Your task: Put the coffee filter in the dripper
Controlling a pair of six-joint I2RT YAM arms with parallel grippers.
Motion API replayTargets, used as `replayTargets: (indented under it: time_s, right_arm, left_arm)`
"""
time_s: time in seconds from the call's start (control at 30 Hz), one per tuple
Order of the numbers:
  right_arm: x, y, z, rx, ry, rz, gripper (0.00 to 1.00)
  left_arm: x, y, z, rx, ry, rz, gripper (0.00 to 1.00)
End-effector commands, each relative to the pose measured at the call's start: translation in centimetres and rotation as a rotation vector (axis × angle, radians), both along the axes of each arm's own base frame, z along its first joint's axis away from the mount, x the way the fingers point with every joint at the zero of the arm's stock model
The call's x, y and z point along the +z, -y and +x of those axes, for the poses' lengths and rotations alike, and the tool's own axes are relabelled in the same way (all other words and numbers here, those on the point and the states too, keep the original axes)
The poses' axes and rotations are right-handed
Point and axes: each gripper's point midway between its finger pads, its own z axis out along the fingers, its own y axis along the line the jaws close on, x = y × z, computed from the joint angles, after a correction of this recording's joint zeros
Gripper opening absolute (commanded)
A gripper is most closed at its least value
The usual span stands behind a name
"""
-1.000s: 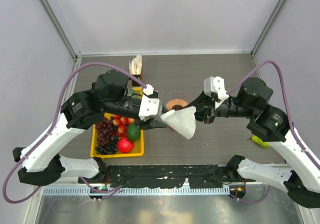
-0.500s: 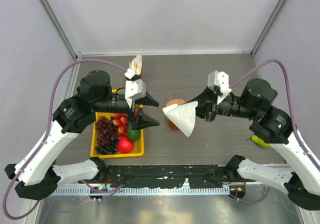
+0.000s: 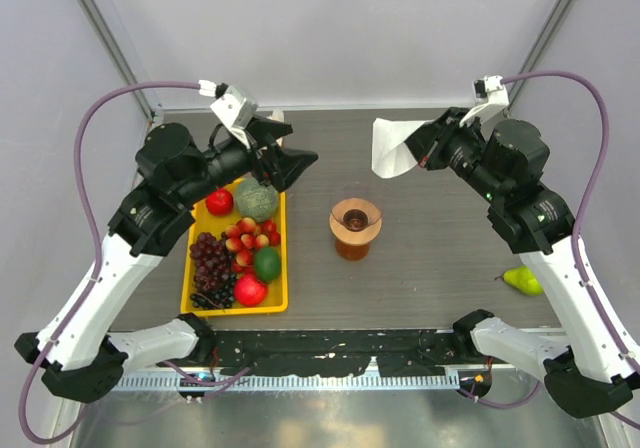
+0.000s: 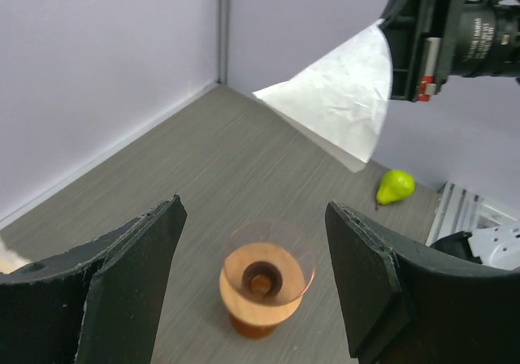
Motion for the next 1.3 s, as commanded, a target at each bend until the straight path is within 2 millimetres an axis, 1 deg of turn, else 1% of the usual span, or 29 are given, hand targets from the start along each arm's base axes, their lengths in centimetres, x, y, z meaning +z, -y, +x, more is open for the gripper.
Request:
replayTargets:
  time_s: [0.0,0.03,0.07,0.1,0.13,0.17,0.2,0.23,0.27,0.3,0.33,0.37,0.4,0.47,0.5,0.53,0.57,0.6,0.67,0.7,0.8,0.93,1.03,1.13,1.23,1.27]
  right_arm:
    - [4.7,2.1,0.9,-0.155,0.041,0.177,0.05]
    - [5.0,1.8,0.6,-0.136,0.053,0.184,0.05]
    - [4.7,1.4,0.4,-0.1,0.057,0.172,0.05]
    - [5.2,0.8,-0.3,-0.046,0.094,0.158,0.05]
    - [4.7,0.5,-0.5,-0.023,0.096,0.147,0.05]
    - [5.3,-0.2,-1.6,0.049,0.149,0.124,0.05]
    - [5.0,-0.6,-2.0,0.085,0.158,0.109,0.05]
    - [5.2,-1.1,-3.1,0.146,0.193,0.085,0.05]
    - [5.1,-1.4,-3.7,0.183,0.205,0.071,0.05]
    - [5.0,-1.9,-4.7,0.243,0.229,0.048,0.05]
    - [4.7,-2.2,-5.3,0.278,0.24,0.031,0.05]
    - [4.7,-2.7,-6.4,0.345,0.266,0.009,0.05]
    - [4.1,-3.3,-7.3,0.412,0.277,-0.013,0.05]
    - [3.4,-3.8,-8.6,0.495,0.297,-0.05,0.05]
    - [2.7,-4.0,-8.8,0.53,0.292,-0.074,0.05]
    - [2.7,-4.3,-9.4,0.566,0.297,-0.08,0.05]
    - [2.3,-4.4,-9.4,0.583,0.284,-0.093,0.05]
    - [2.2,-4.6,-9.7,0.608,0.282,-0.095,0.05]
    - [2.1,-4.9,-9.8,0.635,0.281,-0.103,0.05]
    - [2.0,-5.0,-9.9,0.646,0.28,-0.102,0.05]
    - [2.1,-5.2,-9.9,0.656,0.286,-0.099,0.05]
    - [2.4,-5.5,-10.1,0.67,0.297,-0.092,0.05]
    - [2.4,-5.6,-10.3,0.677,0.305,-0.091,0.05]
    - [2.4,-5.9,-10.6,0.692,0.309,-0.089,0.05]
    - [2.2,-6.0,-10.8,0.697,0.315,-0.098,0.05]
    - [2.2,-6.0,-10.9,0.7,0.317,-0.099,0.05]
  left_arm:
    - [4.3,3.0,-0.4,-0.054,0.084,-0.124,0.79]
    - [4.1,4.2,-0.9,-0.093,0.094,-0.112,0.78]
    - [4.2,5.0,-1.4,-0.126,0.126,-0.095,0.78]
    - [4.3,5.9,-2.0,-0.164,0.165,-0.077,0.77]
    - [4.3,6.5,-2.6,-0.215,0.209,-0.062,0.78]
    - [4.6,6.7,-2.9,-0.24,0.263,-0.052,0.8]
    - [4.7,6.6,-3.1,-0.249,0.335,-0.023,0.82]
    - [4.7,6.6,-3.3,-0.266,0.391,0.002,0.85]
    - [4.4,6.6,-3.8,-0.293,0.465,0.051,0.87]
    - [4.0,6.3,-3.9,-0.301,0.521,0.102,0.89]
    - [3.7,6.0,-4.0,-0.302,0.564,0.135,0.91]
    - [3.3,5.8,-4.1,-0.307,0.617,0.176,0.94]
    - [2.9,5.6,-4.6,-0.333,0.667,0.22,0.96]
    - [2.9,5.2,-5.4,-0.371,0.742,0.283,0.99]
    - [2.4,5.0,-5.8,-0.399,0.74,0.322,0.99]
    - [2.9,5.0,-6.3,-0.423,0.763,0.344,0.99]
    - [2.3,5.1,-6.7,-0.458,0.745,0.382,0.99]
    - [2.3,5.1,-7.2,-0.485,0.742,0.403,0.99]
    - [1.2,5.3,-8.0,-0.544,0.681,0.444,0.99]
    - [1.0,5.4,-8.4,-0.563,0.664,0.452,0.99]
    - [0.2,6.0,-8.9,-0.597,0.625,0.48,0.99]
    - [-1.0,6.6,-8.9,-0.611,0.598,0.524,0.99]
    - [-1.5,7.0,-8.2,-0.585,0.586,0.545,0.99]
    - [-1.4,7.5,-6.9,-0.518,0.575,0.545,0.99]
    - [-1.4,7.9,-6.5,-0.5,0.577,0.553,0.99]
    - [-1.4,8.1,-6.6,-0.507,0.579,0.552,0.99]
